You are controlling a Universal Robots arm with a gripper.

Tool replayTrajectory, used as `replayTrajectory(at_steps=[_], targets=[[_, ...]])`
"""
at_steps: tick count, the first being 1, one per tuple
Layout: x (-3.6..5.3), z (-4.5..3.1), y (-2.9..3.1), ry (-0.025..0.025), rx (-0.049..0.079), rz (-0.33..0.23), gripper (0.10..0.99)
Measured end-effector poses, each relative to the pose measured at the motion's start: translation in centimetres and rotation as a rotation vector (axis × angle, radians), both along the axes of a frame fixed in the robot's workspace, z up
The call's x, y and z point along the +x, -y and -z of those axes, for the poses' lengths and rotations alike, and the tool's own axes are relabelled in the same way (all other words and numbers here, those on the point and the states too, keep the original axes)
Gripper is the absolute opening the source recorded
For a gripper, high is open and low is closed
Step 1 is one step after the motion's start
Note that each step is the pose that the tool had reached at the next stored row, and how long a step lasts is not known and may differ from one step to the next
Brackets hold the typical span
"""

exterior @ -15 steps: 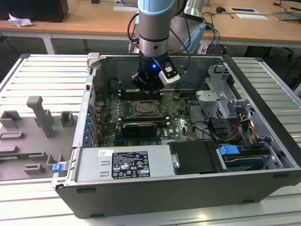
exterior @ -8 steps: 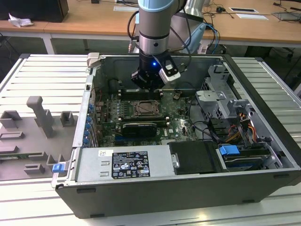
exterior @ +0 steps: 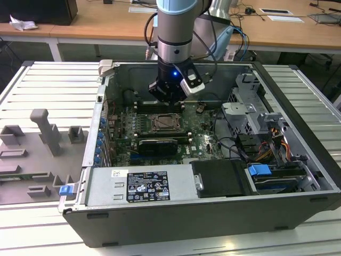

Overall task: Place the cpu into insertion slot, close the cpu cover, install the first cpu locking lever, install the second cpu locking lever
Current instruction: 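Install the second cpu locking lever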

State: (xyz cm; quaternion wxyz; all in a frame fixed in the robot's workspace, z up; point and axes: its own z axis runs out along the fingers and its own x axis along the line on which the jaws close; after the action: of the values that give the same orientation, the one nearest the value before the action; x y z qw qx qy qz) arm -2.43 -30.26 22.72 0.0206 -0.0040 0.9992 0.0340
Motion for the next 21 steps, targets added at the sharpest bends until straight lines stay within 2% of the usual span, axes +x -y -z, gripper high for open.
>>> replayTrajectory(at_steps=[6, 21], targets=[[0.0, -1.68, 0.03, 0.0001, 0.0, 0.0, 0.106], [0.0, -1.68, 1.13, 0.0001, 0.0, 0.0, 0.106]])
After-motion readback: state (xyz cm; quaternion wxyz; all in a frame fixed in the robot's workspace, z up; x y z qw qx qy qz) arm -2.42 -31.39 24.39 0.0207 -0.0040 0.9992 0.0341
